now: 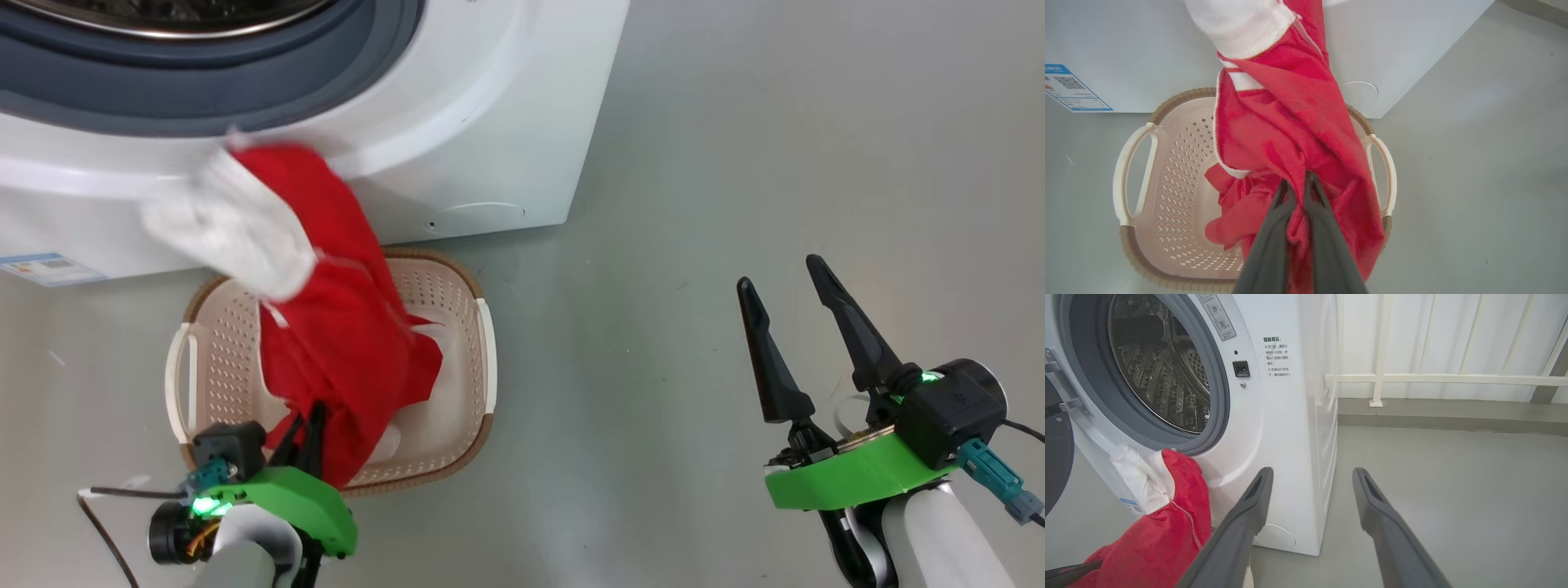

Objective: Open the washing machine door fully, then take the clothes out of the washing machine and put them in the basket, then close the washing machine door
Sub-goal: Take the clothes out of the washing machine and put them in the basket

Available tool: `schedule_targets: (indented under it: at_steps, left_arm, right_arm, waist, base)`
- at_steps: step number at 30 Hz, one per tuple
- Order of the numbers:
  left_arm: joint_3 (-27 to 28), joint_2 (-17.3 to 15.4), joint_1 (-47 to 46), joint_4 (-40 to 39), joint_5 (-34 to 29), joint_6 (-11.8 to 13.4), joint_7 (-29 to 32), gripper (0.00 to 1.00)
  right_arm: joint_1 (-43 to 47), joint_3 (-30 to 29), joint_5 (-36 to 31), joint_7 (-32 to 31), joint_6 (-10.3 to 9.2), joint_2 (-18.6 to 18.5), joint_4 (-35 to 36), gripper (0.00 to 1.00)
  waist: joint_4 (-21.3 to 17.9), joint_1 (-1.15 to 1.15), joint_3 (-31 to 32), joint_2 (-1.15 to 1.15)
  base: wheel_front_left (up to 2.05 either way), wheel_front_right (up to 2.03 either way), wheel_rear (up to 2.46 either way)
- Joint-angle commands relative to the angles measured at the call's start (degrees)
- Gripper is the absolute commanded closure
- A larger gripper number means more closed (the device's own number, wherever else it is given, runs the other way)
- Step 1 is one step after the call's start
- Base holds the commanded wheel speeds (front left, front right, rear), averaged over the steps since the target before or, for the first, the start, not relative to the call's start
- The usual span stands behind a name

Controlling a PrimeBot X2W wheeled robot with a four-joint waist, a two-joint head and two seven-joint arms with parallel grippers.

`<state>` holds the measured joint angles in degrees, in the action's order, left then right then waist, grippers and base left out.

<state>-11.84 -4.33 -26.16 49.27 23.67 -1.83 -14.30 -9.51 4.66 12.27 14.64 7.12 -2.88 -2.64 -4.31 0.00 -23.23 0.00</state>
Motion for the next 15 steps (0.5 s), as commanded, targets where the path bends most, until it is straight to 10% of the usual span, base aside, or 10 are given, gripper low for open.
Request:
schedule_targets:
  at_steps: [1,15]
  left_arm:
    - [2.1,-0.9,-1.2,0.4,-0.3,-0.5,-0.7,1.00]
    - [5.9,0.1,-8.1,9.1,-2.5,-0.5,-0.7,1.00]
  right_arm:
    - [-0.3,1.3,-0.6,0.4,0.36,0.0,1.7,0.00]
    - [-1.9,2.2,-1.0,0.4,0.36,0.0,1.7,0.00]
  waist:
    - [0.2,0.00,-0.8,0.00]
    - [-0.6,0.00,-4.2,0.00]
  base:
    - [0.00,0.00,0.00]
    - [0.00,0.00,0.00]
